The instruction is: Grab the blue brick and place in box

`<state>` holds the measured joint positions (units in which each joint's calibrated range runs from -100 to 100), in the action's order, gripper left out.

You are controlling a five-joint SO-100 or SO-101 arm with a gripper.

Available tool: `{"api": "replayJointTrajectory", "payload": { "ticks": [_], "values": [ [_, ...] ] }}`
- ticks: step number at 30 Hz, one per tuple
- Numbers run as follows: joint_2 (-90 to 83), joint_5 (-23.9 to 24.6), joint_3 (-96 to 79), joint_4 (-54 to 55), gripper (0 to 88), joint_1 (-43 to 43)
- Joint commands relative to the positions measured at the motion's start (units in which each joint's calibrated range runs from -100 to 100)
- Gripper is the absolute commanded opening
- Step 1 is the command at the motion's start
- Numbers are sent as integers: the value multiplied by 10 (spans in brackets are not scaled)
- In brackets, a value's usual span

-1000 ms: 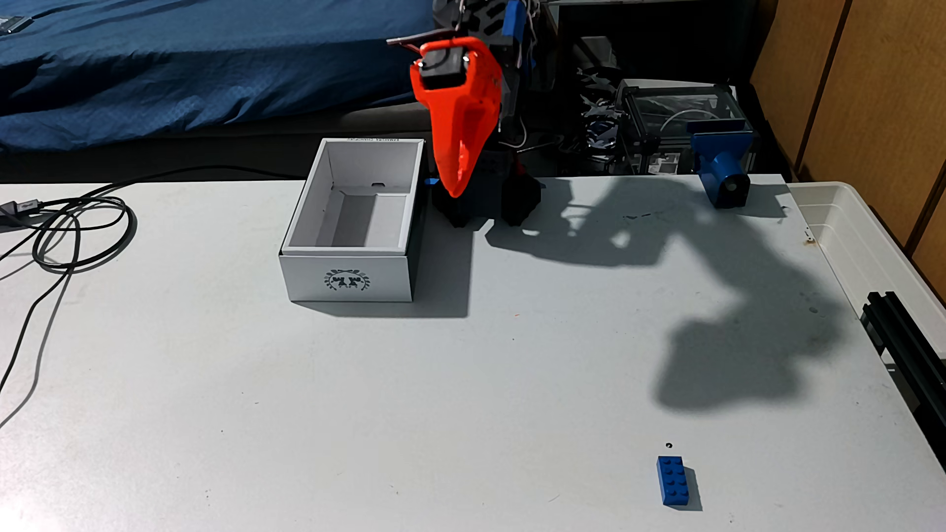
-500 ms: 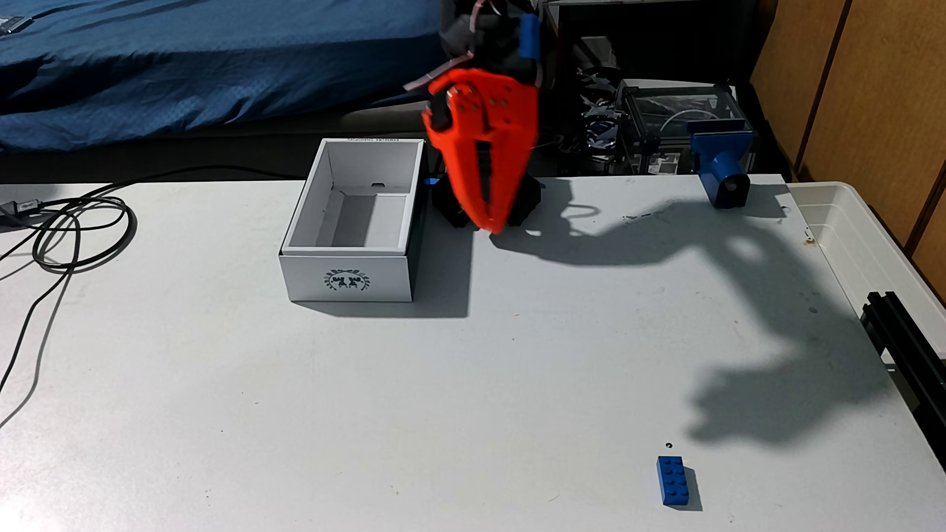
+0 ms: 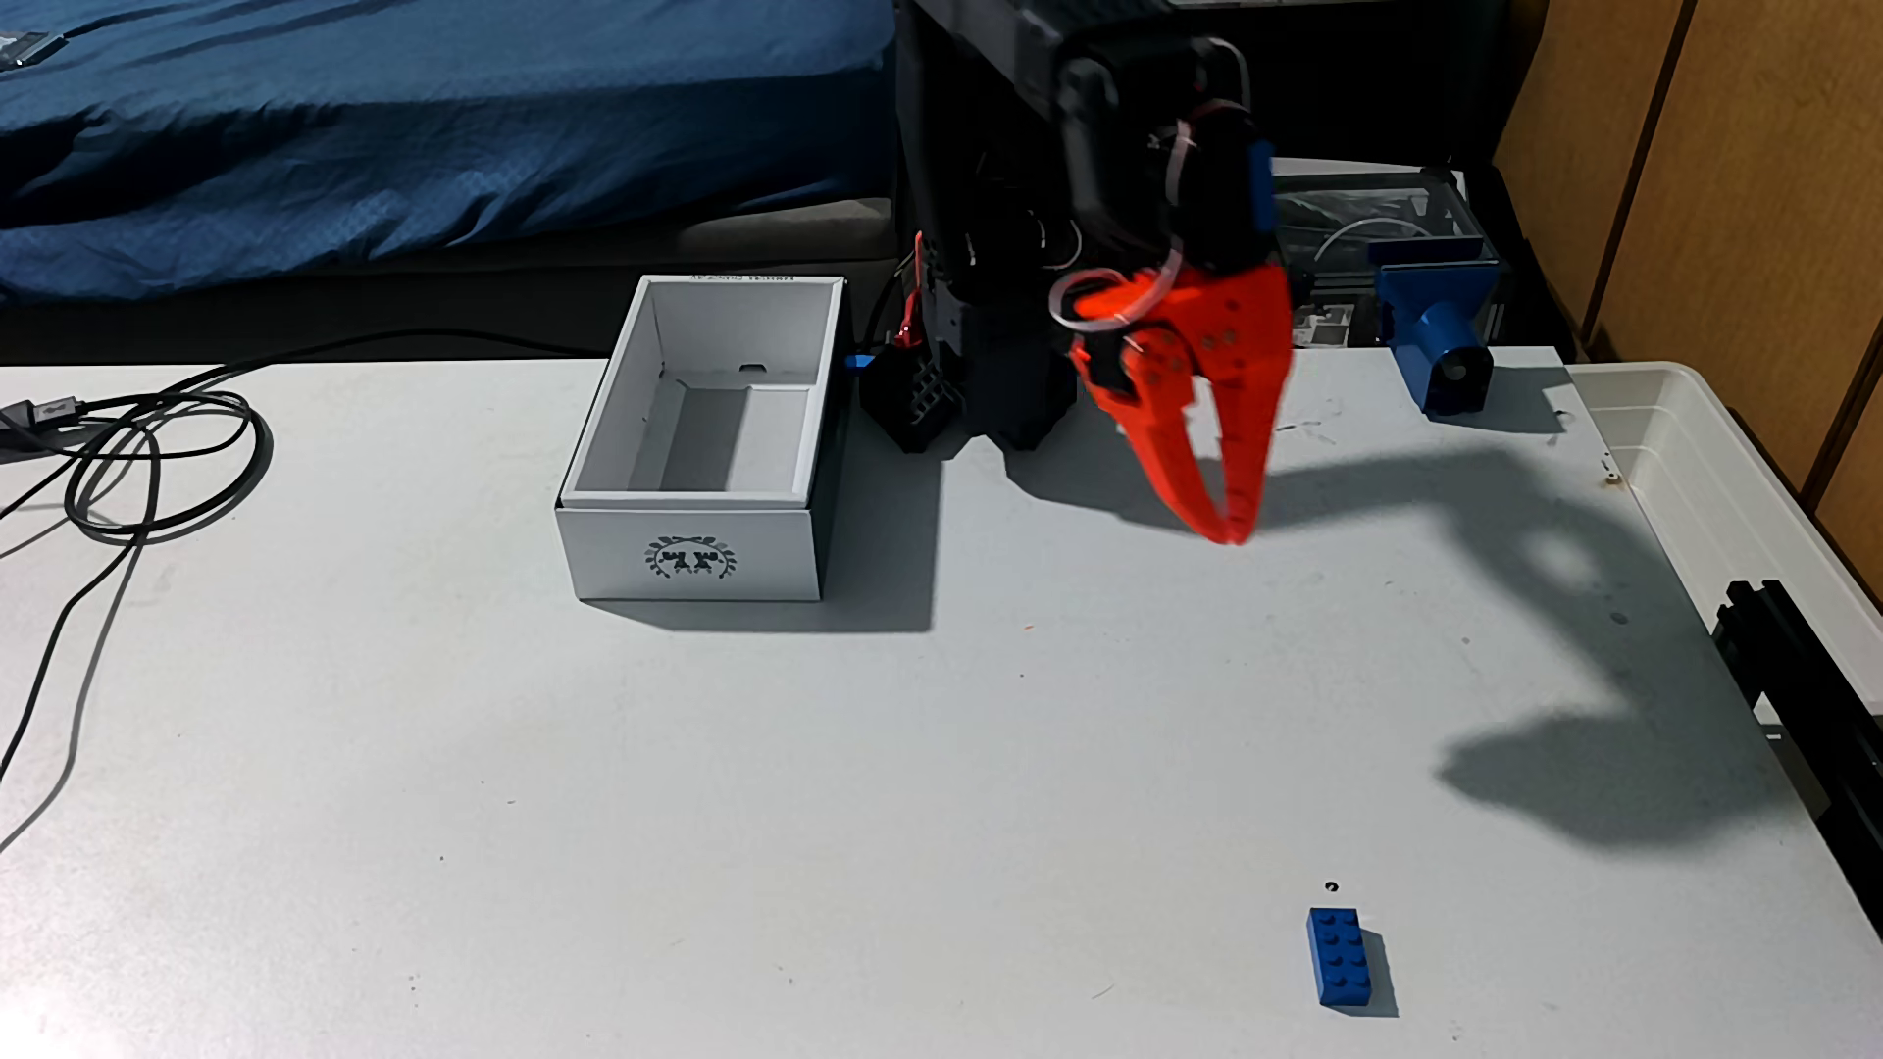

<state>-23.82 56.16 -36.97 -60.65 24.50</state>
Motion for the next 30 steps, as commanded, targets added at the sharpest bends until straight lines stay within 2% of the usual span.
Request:
{"api": "replayJointTrajectory", "payload": {
  "ticks": [1, 11, 18, 25, 30],
  "values": [
    [42, 18, 56, 22, 10, 12],
    [173, 94, 191, 28, 10, 0],
    [210, 98, 249, 31, 10, -18],
    [252, 103, 241, 146, 10, -45],
    [274, 104, 241, 190, 10, -53]
  ]
}}
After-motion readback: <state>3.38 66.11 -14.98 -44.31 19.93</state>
